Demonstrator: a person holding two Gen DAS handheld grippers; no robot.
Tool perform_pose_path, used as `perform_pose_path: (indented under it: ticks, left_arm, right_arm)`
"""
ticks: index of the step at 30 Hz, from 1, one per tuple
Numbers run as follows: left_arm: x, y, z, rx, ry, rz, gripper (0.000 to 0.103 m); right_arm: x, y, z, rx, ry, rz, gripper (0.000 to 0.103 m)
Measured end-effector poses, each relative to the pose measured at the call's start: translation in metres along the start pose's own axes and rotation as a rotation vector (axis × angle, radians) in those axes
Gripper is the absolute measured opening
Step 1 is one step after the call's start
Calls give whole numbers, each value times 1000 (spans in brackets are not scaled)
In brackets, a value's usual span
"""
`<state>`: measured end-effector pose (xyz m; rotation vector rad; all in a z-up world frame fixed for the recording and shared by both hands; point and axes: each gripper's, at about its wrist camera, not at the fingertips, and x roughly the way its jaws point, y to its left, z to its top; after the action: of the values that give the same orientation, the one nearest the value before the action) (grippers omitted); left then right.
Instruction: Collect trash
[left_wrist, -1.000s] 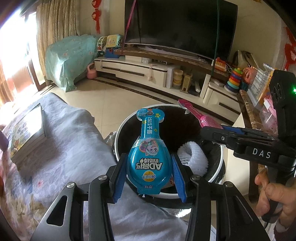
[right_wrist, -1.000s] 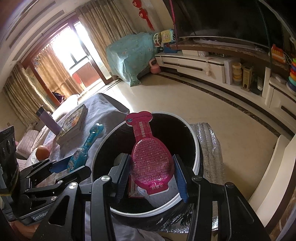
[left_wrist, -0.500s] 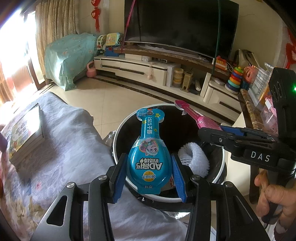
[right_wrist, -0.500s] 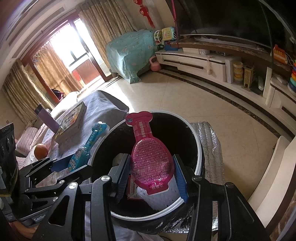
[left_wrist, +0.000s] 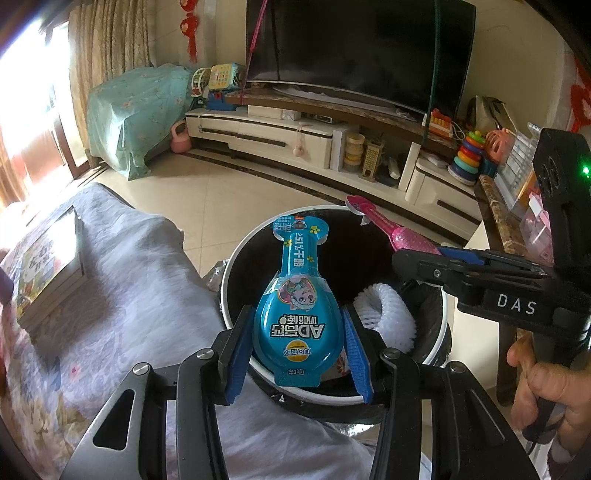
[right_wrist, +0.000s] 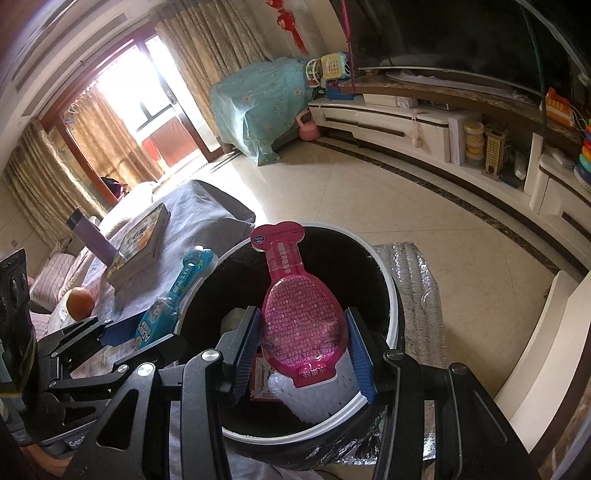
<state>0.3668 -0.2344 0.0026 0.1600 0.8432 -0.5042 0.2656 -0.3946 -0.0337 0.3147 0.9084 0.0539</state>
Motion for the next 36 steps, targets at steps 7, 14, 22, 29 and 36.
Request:
perform_pose_path:
  ticks: [7,14,22,29,36]
  left_arm:
    - [-3,2,1,-9,0,-3,52]
    - [-19,15,-18,-61,-24,-8,56]
    - [-60,35,-65,-167,-78,-35,61]
    - [-110,52,-123,-249,-148,-41,68]
    - [-158,58,-160,-272,-272,39,82]
  right_arm:
    - [-3,0,0,4,-14,5,50]
    - [-21,-2,-11,43,-66,36,62]
    - [-45,17,-39,53,-122,68,81]
    - [-68,49,-76,43,-175,81,97]
    - [-86,72,-105,33,-227,38,99]
